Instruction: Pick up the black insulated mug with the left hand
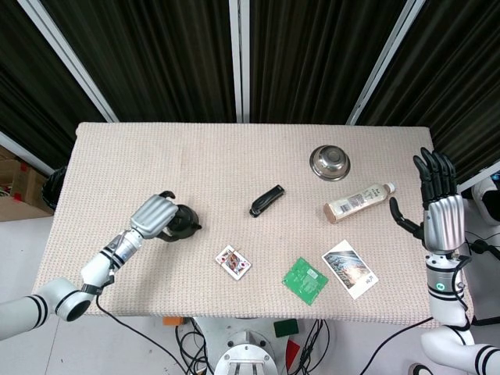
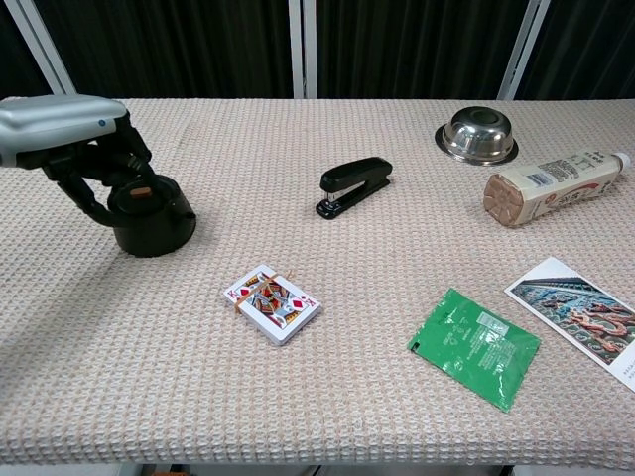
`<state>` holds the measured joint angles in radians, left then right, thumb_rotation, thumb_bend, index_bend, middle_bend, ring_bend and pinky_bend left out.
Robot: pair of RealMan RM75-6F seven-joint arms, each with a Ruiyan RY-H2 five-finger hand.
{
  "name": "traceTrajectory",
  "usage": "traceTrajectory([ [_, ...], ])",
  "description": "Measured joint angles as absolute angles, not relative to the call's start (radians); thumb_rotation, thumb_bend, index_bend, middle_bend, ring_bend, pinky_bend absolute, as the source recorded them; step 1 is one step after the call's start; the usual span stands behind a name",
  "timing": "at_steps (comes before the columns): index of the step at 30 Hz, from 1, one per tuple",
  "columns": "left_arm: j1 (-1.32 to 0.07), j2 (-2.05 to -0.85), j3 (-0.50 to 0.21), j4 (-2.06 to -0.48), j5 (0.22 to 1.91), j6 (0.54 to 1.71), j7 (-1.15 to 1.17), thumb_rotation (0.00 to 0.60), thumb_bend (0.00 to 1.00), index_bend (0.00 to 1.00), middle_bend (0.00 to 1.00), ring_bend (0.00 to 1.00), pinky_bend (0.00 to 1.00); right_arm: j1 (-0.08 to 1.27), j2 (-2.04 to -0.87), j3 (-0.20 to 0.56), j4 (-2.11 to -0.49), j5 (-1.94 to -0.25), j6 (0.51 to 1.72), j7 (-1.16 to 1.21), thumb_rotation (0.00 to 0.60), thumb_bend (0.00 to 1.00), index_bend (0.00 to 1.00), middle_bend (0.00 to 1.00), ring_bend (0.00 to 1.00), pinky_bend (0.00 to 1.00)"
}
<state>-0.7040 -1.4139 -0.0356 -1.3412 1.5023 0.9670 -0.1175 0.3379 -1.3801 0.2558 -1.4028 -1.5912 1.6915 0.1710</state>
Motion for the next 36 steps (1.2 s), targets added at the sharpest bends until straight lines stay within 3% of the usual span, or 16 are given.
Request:
traceTrajectory([
  [6,-0.703,-1.406,-0.053,-1.350,1.498,0.990,-0.130,0.599,0.00,0.87,0.98,0.93,0.30,0.332,-1.377,0.256,-1.399,-1.578,1.686,0.197,0.600,0.22,0.00,0.00,0.00,0.00],
  [8,-0.703,-1.400,-0.058,-1.358,1.506,1.003,-0.131,0.557,0.00,0.87,0.98,0.93,0.30,0.332,-1.376,0.258,-1.398,-1.576,1.686,0.201,0.600,0.22,0.00,0.00,0.00,0.00],
  [10,-0.705,-1.393,-0.060,-1.365,1.514,1.010,-0.131,0.468,0.00,0.87,0.98,0.93,0.30,0.332,-1.375,0.260,-1.398,-1.572,1.686,0.206,0.600,0.22,0.00,0.00,0.00,0.00],
  [15,-0.711,-1.374,-0.062,-1.384,1.521,1.006,-0.151,0.053,0.00,0.88,0.98,0.93,0.30,0.332,-1.377,0.264,-1.390,-1.568,1.685,0.213,0.600,0.22,0.00,0.00,0.00,0.00],
  [17,-0.714,-1.366,-0.061,-1.392,1.525,1.005,-0.180,0.003,0.00,0.89,0.98,0.93,0.31,0.333,-1.379,0.265,-1.387,-1.567,1.684,0.217,0.600,0.22,0.00,0.00,0.00,0.00],
  [22,-0.714,-1.357,-0.065,-1.402,1.522,1.006,-0.247,0.000,0.00,0.90,0.99,0.93,0.32,0.334,-1.384,0.265,-1.380,-1.568,1.684,0.222,0.600,0.22,0.00,0.01,0.00,0.00],
  [36,-0.699,-1.422,-0.139,-1.369,1.451,1.092,-0.118,0.000,0.00,0.95,1.00,0.97,0.36,0.329,-1.380,0.265,-1.373,-1.562,1.684,0.231,0.600,0.22,0.00,0.01,0.00,0.00],
])
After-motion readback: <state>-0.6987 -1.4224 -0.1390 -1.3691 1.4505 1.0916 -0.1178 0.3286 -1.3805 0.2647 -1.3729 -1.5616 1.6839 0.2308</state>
